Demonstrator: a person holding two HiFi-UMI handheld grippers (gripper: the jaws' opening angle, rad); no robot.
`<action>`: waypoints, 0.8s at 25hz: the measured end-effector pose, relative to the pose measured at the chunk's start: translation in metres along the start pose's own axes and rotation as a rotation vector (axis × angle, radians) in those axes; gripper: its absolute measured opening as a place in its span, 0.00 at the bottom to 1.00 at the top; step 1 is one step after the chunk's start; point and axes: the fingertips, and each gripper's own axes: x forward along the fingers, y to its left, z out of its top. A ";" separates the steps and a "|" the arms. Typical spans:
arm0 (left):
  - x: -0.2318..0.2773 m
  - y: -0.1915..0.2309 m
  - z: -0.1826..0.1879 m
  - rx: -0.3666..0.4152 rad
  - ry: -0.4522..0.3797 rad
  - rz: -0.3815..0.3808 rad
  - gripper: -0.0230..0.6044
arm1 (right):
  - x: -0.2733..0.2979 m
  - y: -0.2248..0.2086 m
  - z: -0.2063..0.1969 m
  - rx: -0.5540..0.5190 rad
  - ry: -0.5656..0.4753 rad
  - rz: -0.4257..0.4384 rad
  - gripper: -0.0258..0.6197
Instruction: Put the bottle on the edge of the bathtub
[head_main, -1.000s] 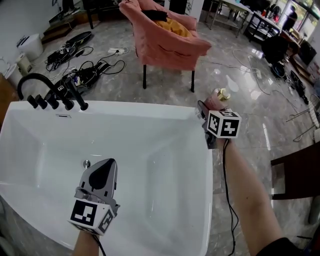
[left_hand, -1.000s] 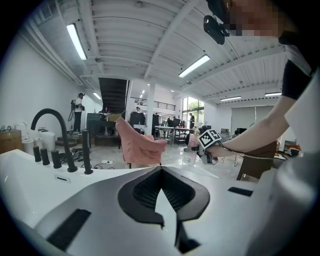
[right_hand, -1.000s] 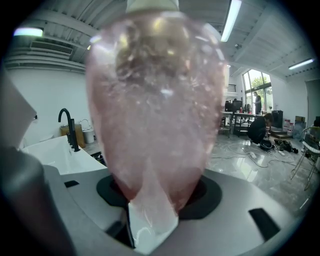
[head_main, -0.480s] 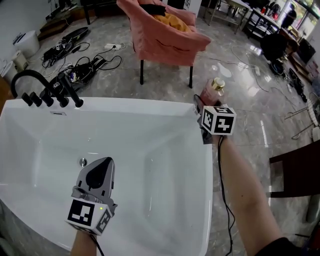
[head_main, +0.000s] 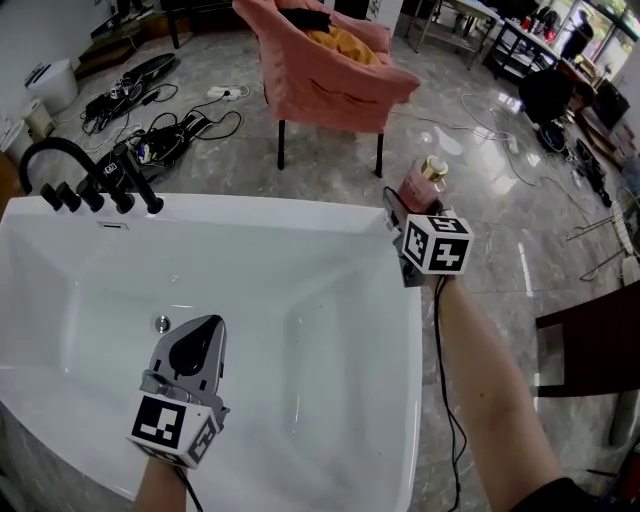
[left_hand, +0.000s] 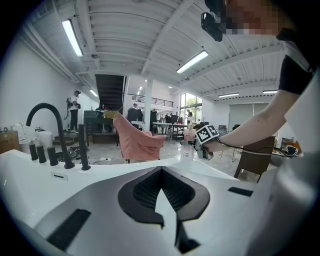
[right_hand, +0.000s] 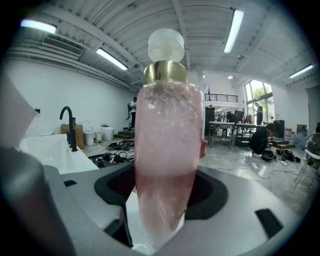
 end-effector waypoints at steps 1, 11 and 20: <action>-0.001 0.001 -0.001 0.003 0.002 0.002 0.06 | -0.001 -0.001 0.001 -0.004 0.001 -0.004 0.48; -0.032 -0.005 0.013 0.001 0.017 0.005 0.06 | -0.056 -0.003 -0.021 0.051 0.068 -0.048 0.52; -0.084 -0.050 0.075 0.015 -0.001 -0.072 0.06 | -0.171 0.024 0.024 0.062 0.099 -0.013 0.45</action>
